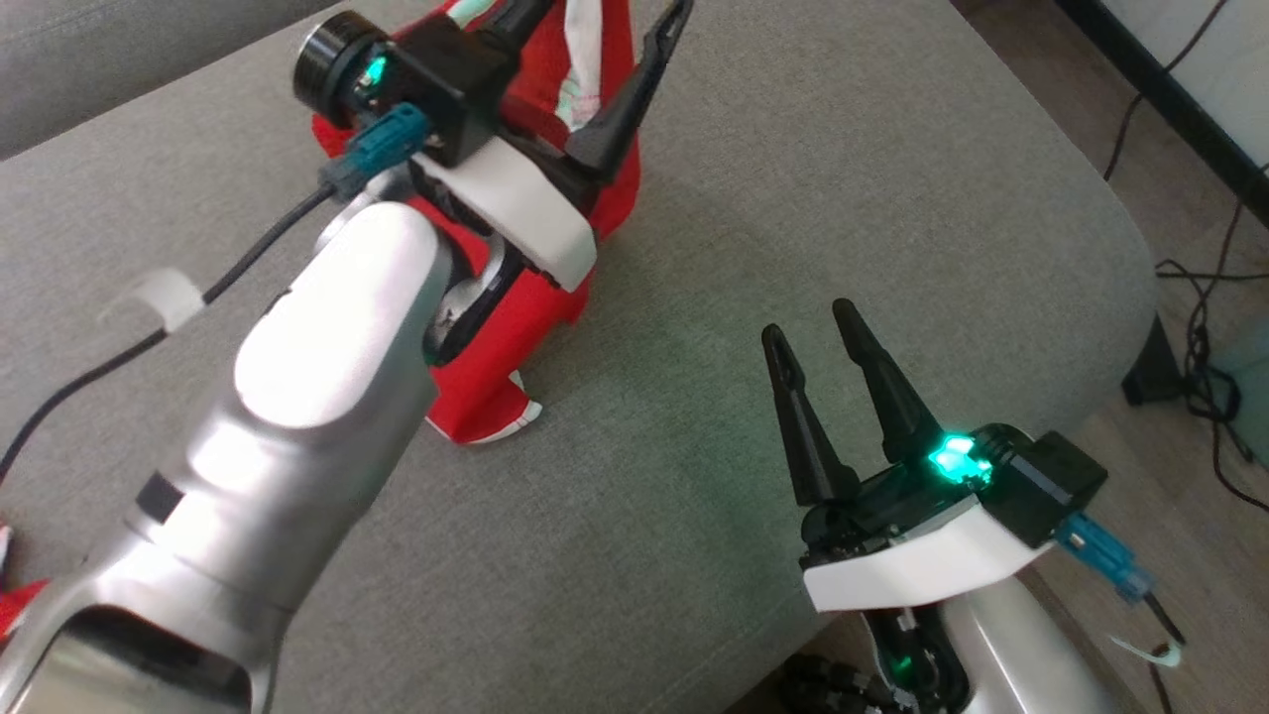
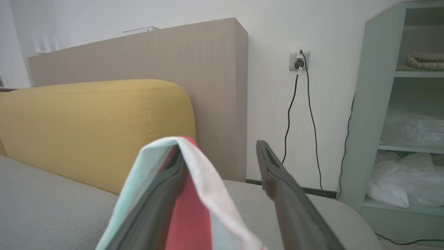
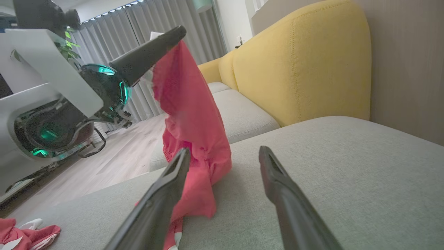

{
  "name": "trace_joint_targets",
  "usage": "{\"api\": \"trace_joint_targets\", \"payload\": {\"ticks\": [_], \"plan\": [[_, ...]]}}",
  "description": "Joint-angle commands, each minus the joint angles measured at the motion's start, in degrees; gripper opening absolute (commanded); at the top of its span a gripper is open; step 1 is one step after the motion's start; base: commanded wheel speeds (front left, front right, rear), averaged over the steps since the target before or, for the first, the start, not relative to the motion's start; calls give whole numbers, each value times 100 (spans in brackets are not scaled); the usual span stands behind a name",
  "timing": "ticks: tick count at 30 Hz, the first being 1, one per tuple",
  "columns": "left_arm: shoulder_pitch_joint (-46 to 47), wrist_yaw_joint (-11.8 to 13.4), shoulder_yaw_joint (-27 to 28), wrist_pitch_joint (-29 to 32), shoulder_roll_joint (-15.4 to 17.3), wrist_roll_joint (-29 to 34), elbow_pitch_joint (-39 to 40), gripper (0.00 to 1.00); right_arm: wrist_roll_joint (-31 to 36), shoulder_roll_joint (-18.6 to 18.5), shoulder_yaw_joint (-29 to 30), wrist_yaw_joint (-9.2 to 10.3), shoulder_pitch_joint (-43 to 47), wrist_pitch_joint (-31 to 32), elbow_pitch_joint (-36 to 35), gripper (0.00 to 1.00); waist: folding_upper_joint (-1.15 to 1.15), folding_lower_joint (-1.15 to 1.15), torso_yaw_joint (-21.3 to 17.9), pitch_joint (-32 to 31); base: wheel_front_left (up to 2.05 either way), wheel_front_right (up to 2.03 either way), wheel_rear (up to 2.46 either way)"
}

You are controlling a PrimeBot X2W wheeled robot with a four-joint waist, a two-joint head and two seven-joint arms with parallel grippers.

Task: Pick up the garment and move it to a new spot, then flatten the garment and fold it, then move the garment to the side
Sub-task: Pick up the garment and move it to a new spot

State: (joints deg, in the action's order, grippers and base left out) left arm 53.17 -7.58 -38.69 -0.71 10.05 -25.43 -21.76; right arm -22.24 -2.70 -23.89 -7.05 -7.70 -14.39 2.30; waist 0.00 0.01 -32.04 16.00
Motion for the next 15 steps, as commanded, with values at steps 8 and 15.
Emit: {"api": "trace_joint_targets", "payload": {"ticks": [8,15], "plan": [[589,9,-348,-74,302,-5,-232,100,-7,-18,-130,-44,-168,-61,-179,100,0,-1,163,-58,0,0,0],[629,9,-1040,249,497,-252,-349,100,-24,-18,-104,-44,-173,-61,-148,100,0,-1,219,-122,0,0,0]]}}
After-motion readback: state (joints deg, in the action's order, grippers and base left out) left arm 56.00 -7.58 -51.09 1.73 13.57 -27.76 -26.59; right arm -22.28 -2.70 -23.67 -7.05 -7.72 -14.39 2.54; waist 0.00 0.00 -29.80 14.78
